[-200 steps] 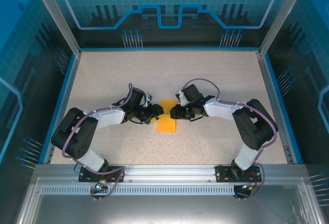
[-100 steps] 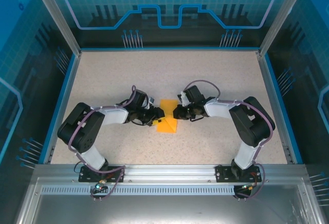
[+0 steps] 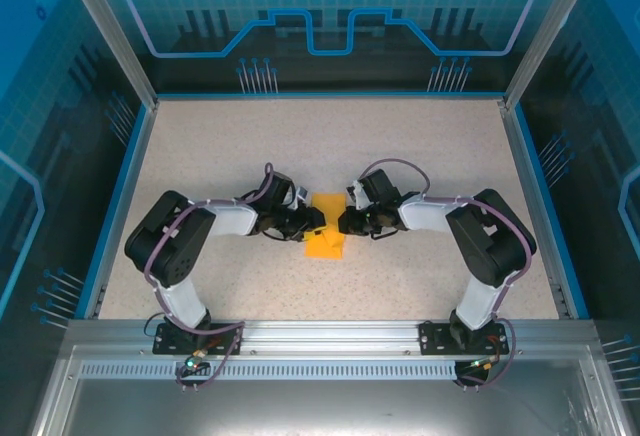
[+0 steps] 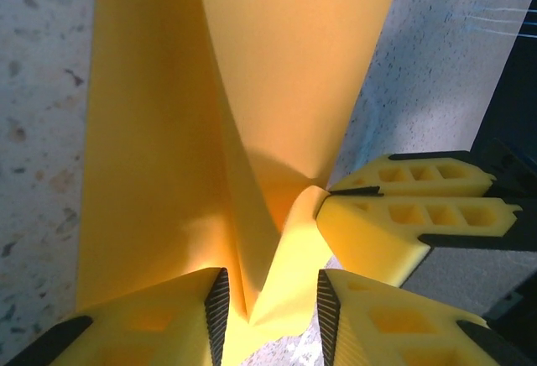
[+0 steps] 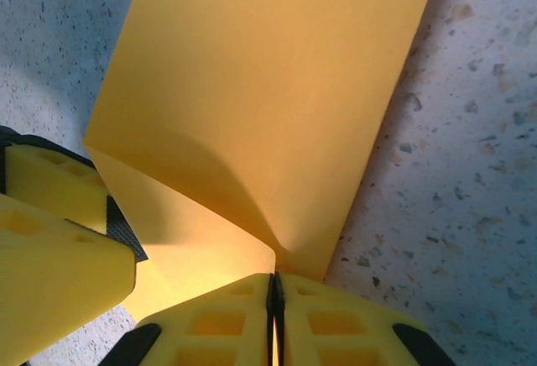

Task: Fold a paper plane with a square sheet of paper (pick it up from the middle)
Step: Turn over the paper at the center of the table.

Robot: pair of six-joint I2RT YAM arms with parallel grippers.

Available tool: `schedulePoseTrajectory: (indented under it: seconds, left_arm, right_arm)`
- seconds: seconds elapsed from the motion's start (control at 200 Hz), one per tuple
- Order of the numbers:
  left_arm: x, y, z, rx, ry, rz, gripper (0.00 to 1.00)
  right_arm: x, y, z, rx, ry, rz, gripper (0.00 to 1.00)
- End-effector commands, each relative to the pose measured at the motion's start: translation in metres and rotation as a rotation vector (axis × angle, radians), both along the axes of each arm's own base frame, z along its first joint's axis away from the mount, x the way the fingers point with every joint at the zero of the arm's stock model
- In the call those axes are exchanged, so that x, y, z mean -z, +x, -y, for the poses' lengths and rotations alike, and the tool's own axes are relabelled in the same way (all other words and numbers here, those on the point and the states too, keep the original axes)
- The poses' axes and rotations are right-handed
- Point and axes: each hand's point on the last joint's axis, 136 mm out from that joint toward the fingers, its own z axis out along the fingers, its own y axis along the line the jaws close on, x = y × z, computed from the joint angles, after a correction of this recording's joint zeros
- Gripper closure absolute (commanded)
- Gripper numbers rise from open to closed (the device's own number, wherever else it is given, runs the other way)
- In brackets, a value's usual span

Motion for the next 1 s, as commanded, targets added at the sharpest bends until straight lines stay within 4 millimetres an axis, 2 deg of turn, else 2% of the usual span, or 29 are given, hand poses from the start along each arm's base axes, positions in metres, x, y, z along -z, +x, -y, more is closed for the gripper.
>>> schedulePoseTrajectory:
  seconds: [0.0, 0.145, 0.28, 0.415, 0.595, 0.735, 0.865, 0.995]
  left_arm:
    - [0.0, 0.002, 0.008, 0.05, -0.008, 0.022, 0.65]
    - [0.003, 0.004, 0.009, 0.064, -0.004, 0.029, 0.69]
    - [0.004, 0.004, 0.01, 0.075, -0.006, 0.037, 0.77]
    - [0.003, 0.006, 0.01, 0.081, 0.0, 0.054, 0.85]
    - [-0.003, 0.013, 0.009, 0.091, 0.033, 0.094, 0.95]
    - [-0.024, 0.019, 0.002, 0.105, 0.101, 0.154, 0.96]
    - [-0.05, 0.014, -0.022, 0.131, 0.278, 0.203, 0.96]
    - [-0.088, 0.011, -0.047, 0.169, 0.509, 0.308, 0.95]
  right_arm:
    - [-0.007, 0.002, 0.005, 0.017, 0.01, 0.009, 0.87]
    - [-0.015, 0.002, 0.005, 0.028, 0.027, 0.013, 0.76]
    - [-0.036, 0.006, 0.013, 0.069, 0.043, 0.062, 0.63]
    - [-0.052, 0.006, 0.032, 0.127, -0.006, 0.119, 0.46]
    - [-0.065, -0.005, 0.063, 0.202, -0.085, 0.202, 0.22]
    - [-0.077, -0.016, 0.09, 0.263, -0.137, 0.267, 0.14]
    - [-0.088, -0.027, 0.11, 0.311, -0.168, 0.311, 0.06]
    - [-0.098, -0.036, 0.126, 0.354, -0.194, 0.341, 0.01]
